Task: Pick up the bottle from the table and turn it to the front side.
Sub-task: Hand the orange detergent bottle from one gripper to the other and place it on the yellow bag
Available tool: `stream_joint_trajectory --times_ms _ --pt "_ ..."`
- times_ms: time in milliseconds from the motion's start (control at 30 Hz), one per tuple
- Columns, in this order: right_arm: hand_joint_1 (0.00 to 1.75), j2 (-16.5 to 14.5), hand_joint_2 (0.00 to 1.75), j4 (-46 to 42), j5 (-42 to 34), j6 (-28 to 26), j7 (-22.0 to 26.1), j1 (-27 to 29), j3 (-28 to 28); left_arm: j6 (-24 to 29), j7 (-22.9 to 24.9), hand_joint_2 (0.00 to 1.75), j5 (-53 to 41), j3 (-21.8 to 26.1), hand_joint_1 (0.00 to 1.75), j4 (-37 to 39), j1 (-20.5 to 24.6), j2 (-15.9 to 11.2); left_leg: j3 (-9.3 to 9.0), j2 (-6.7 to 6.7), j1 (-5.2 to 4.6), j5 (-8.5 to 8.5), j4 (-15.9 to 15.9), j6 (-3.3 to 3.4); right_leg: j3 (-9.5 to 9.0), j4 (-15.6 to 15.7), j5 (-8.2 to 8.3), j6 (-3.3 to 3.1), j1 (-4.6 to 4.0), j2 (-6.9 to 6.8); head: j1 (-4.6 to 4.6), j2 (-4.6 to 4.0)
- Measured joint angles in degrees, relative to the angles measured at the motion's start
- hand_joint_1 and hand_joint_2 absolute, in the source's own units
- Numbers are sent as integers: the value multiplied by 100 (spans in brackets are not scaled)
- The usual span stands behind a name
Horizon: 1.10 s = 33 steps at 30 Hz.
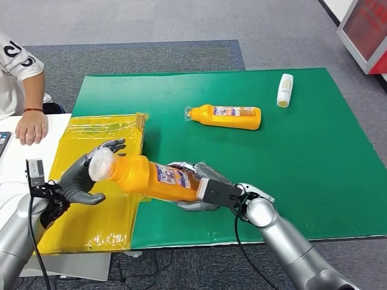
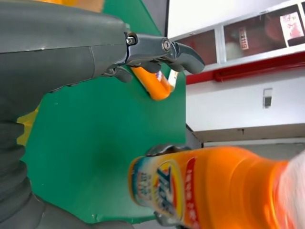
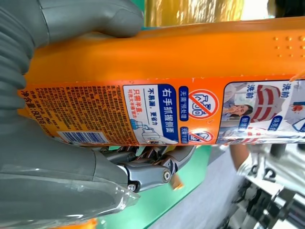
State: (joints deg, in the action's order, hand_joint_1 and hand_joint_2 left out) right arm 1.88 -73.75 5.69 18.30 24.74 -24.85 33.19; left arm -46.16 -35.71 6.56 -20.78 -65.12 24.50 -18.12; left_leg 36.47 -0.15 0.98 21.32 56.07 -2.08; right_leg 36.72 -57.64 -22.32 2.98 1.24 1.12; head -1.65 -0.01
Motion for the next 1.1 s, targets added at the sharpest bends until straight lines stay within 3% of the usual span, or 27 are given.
stream_joint_trajectory --times_ms 367,533,933,1100 --pt "175 -199 175 -9 -974 356 -127 -92 140 22 -14 175 151 -343 0 94 328 81 0 0 0 0 0 0 1 0 0 0 0 0 -1 1" --pt "175 -293 175 -37 -1292 203 -293 -78 51 90 -32 175 205 -412 0 104 357 150 -1 1 0 0 0 0 2 0 0 0 0 1 0 1" --pt "175 -456 175 -99 24 -1151 -669 19 48 292 133 175 325 -464 0 101 357 383 1 0 0 0 0 0 2 0 0 0 0 1 0 -1" --pt "175 -508 175 -80 261 -1358 -709 81 103 334 198 175 350 -457 0 95 357 469 1 1 0 0 0 0 2 0 0 0 0 0 0 1"
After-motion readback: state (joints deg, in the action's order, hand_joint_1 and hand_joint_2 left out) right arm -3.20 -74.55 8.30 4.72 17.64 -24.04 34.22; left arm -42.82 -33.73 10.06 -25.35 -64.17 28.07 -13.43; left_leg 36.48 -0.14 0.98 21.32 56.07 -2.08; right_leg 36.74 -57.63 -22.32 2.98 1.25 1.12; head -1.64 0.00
